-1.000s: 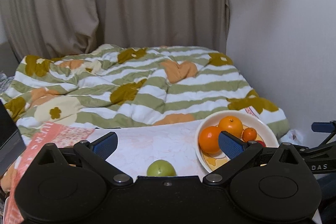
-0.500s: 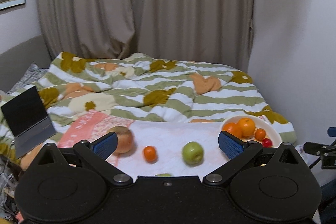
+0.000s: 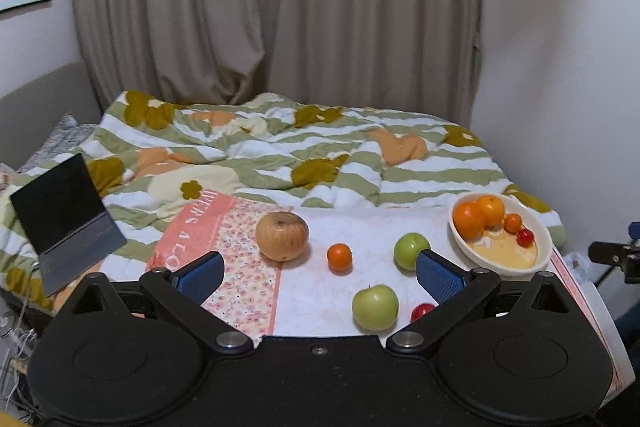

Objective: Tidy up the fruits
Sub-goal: 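Move both grippers back toward the fruits left on the runner, then grasp the green apple with the left gripper while the right grasps the kiwi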

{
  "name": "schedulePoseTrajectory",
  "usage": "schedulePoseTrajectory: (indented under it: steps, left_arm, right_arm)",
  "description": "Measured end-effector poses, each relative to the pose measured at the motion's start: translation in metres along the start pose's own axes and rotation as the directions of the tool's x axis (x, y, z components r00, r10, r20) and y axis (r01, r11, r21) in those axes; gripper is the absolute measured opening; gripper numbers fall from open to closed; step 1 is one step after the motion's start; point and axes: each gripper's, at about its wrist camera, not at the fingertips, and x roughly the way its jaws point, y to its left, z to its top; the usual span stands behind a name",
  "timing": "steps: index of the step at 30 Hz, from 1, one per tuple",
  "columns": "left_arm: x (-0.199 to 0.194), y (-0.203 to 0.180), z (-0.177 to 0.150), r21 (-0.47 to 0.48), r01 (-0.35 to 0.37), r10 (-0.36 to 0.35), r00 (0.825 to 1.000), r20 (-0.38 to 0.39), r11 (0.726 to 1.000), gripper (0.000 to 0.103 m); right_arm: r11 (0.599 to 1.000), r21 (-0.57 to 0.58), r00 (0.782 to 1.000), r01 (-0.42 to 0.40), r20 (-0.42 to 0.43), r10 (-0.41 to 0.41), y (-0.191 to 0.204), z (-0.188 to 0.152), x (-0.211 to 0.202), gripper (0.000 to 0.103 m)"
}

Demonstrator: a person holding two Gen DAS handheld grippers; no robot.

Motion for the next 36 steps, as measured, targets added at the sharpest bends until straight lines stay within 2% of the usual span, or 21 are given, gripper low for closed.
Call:
schedulePoseTrajectory:
  steps: [8, 14, 20, 23, 29, 36]
  left_arm:
    - [0.026, 0.023, -0.012, 0.106, 0.159, -0.155, 0.987, -0.048, 0.982, 0.103]
    - [0.064, 0.034, -0.021, 0.152, 0.273, -0.261, 0.961, -0.096, 0.950, 0.103]
    - [0.103, 0.029, -0.030, 0.206, 0.361, -0.333, 0.929, -0.158, 0.909, 0.103]
    - [0.119, 0.023, -0.035, 0.226, 0.387, -0.350, 0.918, -0.185, 0.894, 0.103]
    - [0.143, 0.005, -0.041, 0.260, 0.431, -0.374, 0.895, -0.243, 0.864, 0.099]
    - [0.167, -0.011, -0.044, 0.266, 0.450, -0.372, 0.879, -0.298, 0.852, 0.091]
  right_arm:
    - [0.993, 0.096, 0.997, 0.075, -0.040, -0.072, 0.033, -0.015, 0.010, 0.103]
    - [0.987, 0.130, 0.995, 0.097, -0.036, -0.093, 0.054, -0.036, 0.028, 0.103]
    - [0.987, 0.131, 0.995, 0.091, -0.041, -0.086, 0.067, -0.054, 0.052, 0.103]
    - [0.988, 0.131, 0.995, 0.079, -0.064, -0.071, 0.071, -0.062, 0.066, 0.103]
    - [0.996, 0.058, 0.994, 0.061, -0.098, -0.055, 0.080, -0.069, 0.090, 0.103]
    - [0.999, 0.042, 0.992, 0.030, -0.120, -0.025, 0.075, -0.070, 0.117, 0.103]
